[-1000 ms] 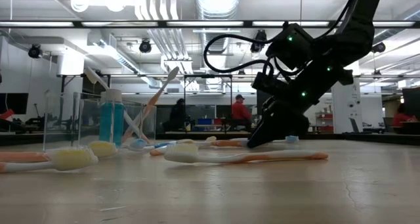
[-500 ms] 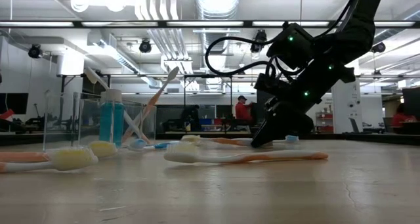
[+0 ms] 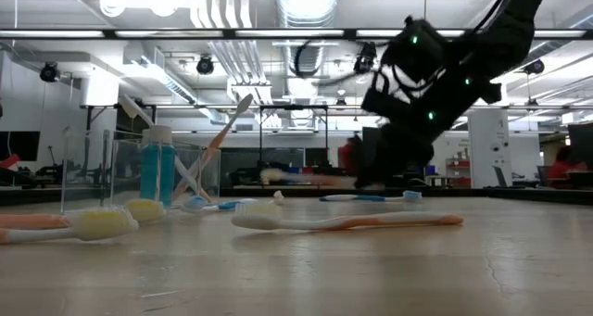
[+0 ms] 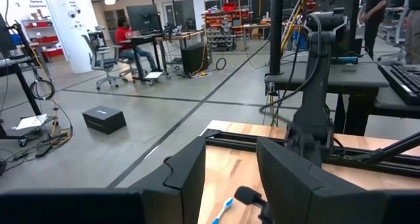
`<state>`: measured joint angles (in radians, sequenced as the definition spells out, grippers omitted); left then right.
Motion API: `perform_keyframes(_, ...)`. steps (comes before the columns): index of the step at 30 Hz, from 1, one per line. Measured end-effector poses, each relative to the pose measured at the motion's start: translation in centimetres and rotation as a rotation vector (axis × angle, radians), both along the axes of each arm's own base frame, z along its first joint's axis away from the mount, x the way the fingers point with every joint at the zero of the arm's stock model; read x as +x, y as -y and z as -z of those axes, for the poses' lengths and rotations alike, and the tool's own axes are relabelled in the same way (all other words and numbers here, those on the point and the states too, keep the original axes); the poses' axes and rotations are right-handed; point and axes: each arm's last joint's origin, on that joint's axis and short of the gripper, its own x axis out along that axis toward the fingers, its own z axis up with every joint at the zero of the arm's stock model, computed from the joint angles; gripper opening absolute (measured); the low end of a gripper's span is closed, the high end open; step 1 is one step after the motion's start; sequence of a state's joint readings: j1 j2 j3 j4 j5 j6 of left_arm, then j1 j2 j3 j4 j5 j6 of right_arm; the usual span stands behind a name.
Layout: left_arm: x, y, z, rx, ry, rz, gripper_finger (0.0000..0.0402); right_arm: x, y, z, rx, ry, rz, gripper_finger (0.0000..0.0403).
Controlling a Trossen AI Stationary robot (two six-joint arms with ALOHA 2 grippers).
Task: Pick & Place toothbrushing station
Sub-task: Put the orange toothbrush into the transparent organizer
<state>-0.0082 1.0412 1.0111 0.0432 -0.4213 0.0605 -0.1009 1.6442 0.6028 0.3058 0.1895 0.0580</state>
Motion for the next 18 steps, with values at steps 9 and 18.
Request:
perform_keyframes(9,0.0,0.0,0.0,-0.001,0.002,0.0,0.0142,-1.4,-0.1,-5.5,-0.033,0.168,0.012,0.0018)
perform_keyframes(18,0.0,0.0,0.1,-0.016,-0.002,0.0,0.0142,-3.8,-0.4,-11.6,-0.059,0.428,0.016,0.0018)
